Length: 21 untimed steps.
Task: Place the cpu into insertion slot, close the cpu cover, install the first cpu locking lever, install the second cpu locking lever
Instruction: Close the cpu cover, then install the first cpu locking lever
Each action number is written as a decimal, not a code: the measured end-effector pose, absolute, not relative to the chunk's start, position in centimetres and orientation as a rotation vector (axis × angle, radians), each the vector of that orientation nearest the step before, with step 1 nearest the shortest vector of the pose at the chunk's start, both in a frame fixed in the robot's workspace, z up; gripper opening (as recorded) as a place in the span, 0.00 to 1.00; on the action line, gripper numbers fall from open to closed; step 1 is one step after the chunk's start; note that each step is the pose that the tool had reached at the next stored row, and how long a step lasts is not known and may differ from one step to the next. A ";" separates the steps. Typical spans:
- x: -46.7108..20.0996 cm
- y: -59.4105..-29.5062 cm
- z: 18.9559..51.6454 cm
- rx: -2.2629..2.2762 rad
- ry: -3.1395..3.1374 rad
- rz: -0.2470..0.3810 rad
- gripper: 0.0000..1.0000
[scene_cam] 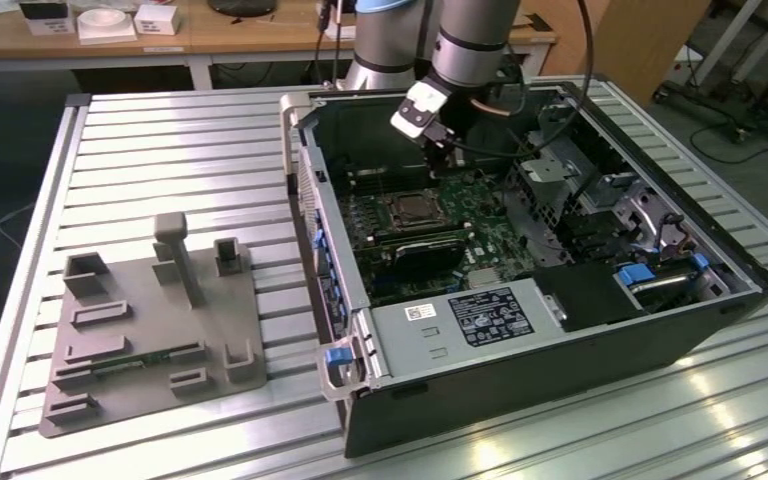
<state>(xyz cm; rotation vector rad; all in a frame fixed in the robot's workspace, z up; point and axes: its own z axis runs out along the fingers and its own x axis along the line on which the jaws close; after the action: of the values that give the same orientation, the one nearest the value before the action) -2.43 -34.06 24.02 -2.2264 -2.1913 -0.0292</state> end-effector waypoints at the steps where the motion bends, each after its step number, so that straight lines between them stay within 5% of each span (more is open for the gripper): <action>1: -2.6 -34.1 24.0 -2.226 -2.191 -0.029 0.11; 21: -4.1 -34.1 24.0 -2.226 -2.192 -0.029 0.11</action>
<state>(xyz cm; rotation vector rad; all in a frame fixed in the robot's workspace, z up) -4.07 -34.06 23.95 -2.2260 -2.1917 -0.0291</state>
